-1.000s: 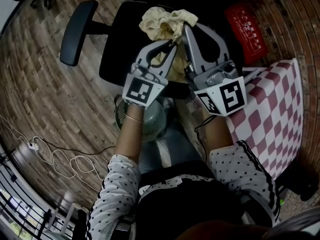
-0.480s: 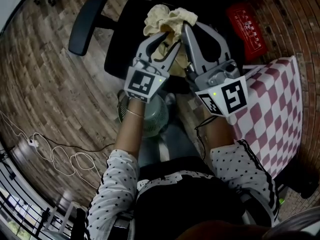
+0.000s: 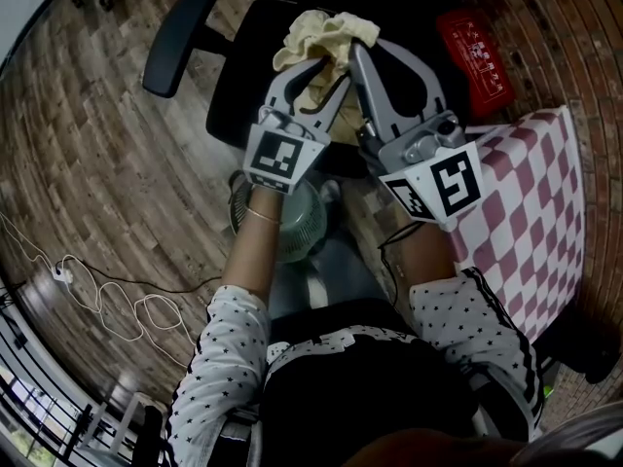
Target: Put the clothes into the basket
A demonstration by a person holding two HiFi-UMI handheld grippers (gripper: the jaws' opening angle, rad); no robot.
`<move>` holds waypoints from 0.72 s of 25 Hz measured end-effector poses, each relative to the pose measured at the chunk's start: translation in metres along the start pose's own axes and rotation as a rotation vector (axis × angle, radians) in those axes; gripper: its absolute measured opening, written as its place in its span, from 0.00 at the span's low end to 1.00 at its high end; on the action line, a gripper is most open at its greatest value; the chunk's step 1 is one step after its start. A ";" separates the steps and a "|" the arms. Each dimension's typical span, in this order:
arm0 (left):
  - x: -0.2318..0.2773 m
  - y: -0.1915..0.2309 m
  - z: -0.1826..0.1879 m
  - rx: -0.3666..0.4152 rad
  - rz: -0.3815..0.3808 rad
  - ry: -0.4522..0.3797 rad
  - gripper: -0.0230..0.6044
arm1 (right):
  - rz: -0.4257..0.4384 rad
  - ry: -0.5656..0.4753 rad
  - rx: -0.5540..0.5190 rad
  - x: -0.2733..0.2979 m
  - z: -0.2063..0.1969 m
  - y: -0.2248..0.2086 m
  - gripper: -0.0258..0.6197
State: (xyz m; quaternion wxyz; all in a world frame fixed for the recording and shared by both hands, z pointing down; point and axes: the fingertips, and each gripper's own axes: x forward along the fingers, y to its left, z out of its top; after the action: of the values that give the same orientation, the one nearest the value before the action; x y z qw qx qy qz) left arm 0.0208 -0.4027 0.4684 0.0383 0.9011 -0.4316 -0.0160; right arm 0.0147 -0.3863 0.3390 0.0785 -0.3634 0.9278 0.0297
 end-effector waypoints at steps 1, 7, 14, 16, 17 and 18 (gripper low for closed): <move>-0.001 0.000 0.003 0.006 0.000 -0.001 0.23 | 0.002 0.000 -0.003 0.000 0.003 0.001 0.09; -0.007 -0.006 0.024 0.048 0.001 -0.002 0.15 | 0.007 -0.008 -0.013 0.001 0.022 0.011 0.09; -0.016 -0.009 0.044 0.079 0.017 0.008 0.09 | 0.015 -0.016 -0.021 0.000 0.041 0.021 0.09; -0.020 -0.010 0.049 0.077 0.019 0.013 0.08 | 0.019 -0.018 -0.021 0.000 0.047 0.025 0.09; -0.022 -0.010 0.052 0.077 0.018 0.013 0.08 | 0.020 -0.021 -0.022 0.000 0.049 0.027 0.09; -0.024 -0.011 0.055 0.077 0.017 0.013 0.08 | 0.022 -0.024 -0.023 0.000 0.053 0.029 0.09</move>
State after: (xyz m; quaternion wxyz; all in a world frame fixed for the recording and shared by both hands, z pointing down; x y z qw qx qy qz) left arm 0.0111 -0.3805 0.4130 0.0063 0.8983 -0.4393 0.0067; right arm 0.0015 -0.3597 0.2871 0.0852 -0.3536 0.9304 0.0459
